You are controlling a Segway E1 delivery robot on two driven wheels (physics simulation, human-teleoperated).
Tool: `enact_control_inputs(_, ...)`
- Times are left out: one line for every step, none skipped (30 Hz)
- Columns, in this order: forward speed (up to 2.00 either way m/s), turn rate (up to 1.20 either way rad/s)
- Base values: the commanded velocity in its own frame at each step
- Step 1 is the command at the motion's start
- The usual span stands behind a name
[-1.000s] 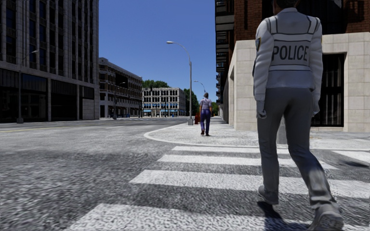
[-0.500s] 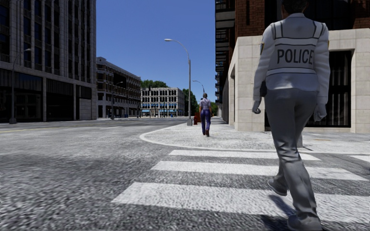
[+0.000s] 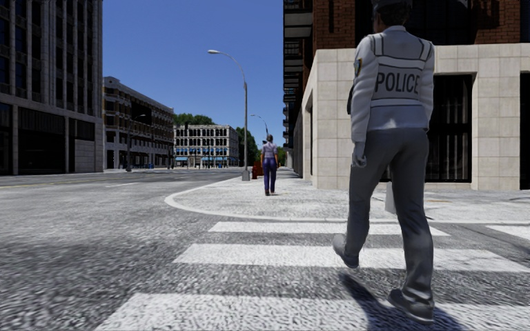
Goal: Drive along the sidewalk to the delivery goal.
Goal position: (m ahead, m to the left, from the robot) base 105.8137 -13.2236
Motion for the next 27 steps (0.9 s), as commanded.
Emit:
enact_control_inputs(0.97, 0.0)
enact_control_inputs(0.97, 0.0)
enact_control_inputs(0.97, 0.0)
enact_control_inputs(0.97, 0.0)
enact_control_inputs(0.97, 0.0)
enact_control_inputs(0.97, 0.0)
enact_control_inputs(0.97, 0.0)
enact_control_inputs(0.97, 0.0)
enact_control_inputs(0.97, 0.0)
enact_control_inputs(0.97, 0.0)
enact_control_inputs(0.97, 0.0)
enact_control_inputs(0.97, -0.41)
enact_control_inputs(0.97, -0.5)
enact_control_inputs(0.97, -0.53)
enact_control_inputs(0.97, -0.53)
enact_control_inputs(0.97, -0.47)
enact_control_inputs(0.97, 0.0)
enact_control_inputs(0.97, 0.0)
enact_control_inputs(0.97, 0.0)
enact_control_inputs(0.97, 0.0)
enact_control_inputs(0.97, 0.0)
enact_control_inputs(0.97, 0.0)
enact_control_inputs(0.97, 0.0)
enact_control_inputs(0.97, 0.0)
enact_control_inputs(0.97, 0.0)
enact_control_inputs(0.97, 0.0)
enact_control_inputs(0.97, 0.0)
